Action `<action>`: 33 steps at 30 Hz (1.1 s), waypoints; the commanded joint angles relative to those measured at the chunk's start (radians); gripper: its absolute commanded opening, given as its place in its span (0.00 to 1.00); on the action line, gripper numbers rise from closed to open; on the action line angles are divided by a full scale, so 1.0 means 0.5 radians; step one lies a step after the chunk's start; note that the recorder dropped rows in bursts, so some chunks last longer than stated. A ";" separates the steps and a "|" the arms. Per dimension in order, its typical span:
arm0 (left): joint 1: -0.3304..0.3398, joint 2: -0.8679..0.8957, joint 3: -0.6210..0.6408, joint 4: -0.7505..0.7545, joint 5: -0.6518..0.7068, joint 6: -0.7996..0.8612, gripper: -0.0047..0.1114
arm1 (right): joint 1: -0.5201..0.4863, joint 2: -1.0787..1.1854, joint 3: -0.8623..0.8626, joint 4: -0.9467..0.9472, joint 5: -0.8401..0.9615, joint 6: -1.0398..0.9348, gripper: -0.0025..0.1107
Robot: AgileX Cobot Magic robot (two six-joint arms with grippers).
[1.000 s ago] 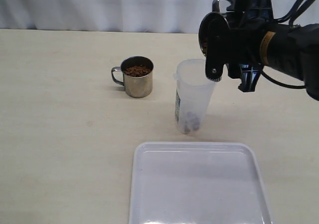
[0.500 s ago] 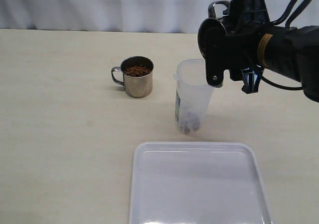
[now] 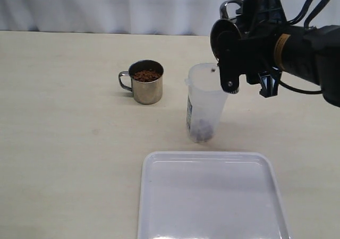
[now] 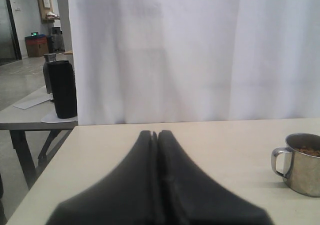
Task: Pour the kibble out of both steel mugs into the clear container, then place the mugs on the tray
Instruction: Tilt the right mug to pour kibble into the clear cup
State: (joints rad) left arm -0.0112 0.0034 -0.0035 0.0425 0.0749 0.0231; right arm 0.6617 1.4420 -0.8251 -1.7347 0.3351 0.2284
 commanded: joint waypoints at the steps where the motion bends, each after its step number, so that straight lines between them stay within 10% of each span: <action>1: 0.009 -0.007 0.007 -0.005 -0.029 -0.002 0.04 | 0.006 -0.006 -0.047 -0.019 -0.009 -0.014 0.06; 33: 0.009 -0.007 0.007 -0.005 -0.029 -0.002 0.04 | 0.006 -0.006 -0.069 -0.019 -0.071 -0.380 0.06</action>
State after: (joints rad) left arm -0.0112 0.0034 -0.0035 0.0425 0.0749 0.0231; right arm 0.6617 1.4420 -0.8487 -1.7347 0.2977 0.0614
